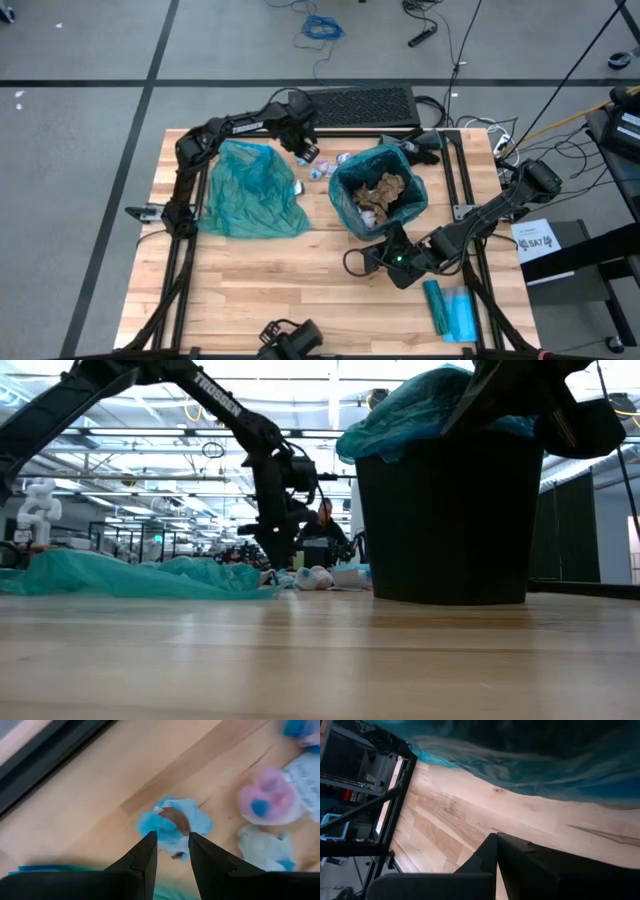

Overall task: Place trash/remove bag and relplace
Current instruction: Put the blue trash bag into the trash bin

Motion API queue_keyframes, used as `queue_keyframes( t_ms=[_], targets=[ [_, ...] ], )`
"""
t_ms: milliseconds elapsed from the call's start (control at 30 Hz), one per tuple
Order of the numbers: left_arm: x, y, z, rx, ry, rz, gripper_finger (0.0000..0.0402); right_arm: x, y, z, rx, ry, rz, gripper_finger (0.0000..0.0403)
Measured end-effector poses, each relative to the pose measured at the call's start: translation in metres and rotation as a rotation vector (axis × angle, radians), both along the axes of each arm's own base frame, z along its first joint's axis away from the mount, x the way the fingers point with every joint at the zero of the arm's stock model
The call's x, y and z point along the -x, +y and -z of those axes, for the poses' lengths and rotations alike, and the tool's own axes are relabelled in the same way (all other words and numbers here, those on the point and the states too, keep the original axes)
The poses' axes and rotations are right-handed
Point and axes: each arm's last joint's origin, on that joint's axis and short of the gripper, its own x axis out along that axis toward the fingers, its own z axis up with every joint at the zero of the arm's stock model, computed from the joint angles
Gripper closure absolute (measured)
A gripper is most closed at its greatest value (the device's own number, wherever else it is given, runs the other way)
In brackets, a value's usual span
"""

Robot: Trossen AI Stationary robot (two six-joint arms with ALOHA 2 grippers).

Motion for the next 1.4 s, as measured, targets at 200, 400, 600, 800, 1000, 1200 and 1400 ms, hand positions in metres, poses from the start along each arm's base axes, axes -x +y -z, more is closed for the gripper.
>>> queue_keyframes(
  t_ms=[200, 400, 600, 800, 1000, 1200, 1400],
  targets=[
    [-0.006, 0.003, 0.021, 0.018, 0.023, 0.002, 0.0292, 0.000, 0.000, 0.000, 0.000, 0.001, 0.000, 0.0403],
    [-0.011, 0.001, 0.034, 0.044, 0.030, 0.054, 0.0314, 0.000, 0.000, 0.000, -0.003, -0.001, 0.002, 0.0403],
    [-0.015, -0.006, 0.034, 0.027, 0.050, 0.112, 0.0392, 0.000, 0.000, 0.000, 0.006, 0.003, -0.005, 0.0403],
    [-0.013, -0.023, 0.018, 0.059, 0.085, 0.144, 0.0400, 0.000, 0.000, 0.000, 0.027, 0.010, -0.022, 0.0403],
    [-0.003, -0.038, -0.031, 0.004, 0.029, 0.143, 0.0401, 0.000, 0.000, 0.000, 0.061, 0.021, -0.050, 0.0403],
    [0.016, -0.057, -0.087, -0.056, -0.068, 0.097, 0.0402, 0.000, 0.000, 0.000, 0.081, 0.029, -0.067, 0.0403],
    [0.033, -0.081, -0.147, -0.179, -0.274, 0.060, 0.0402, 0.000, 0.000, 0.000, 0.101, 0.035, -0.084, 0.0403]
  ],
)
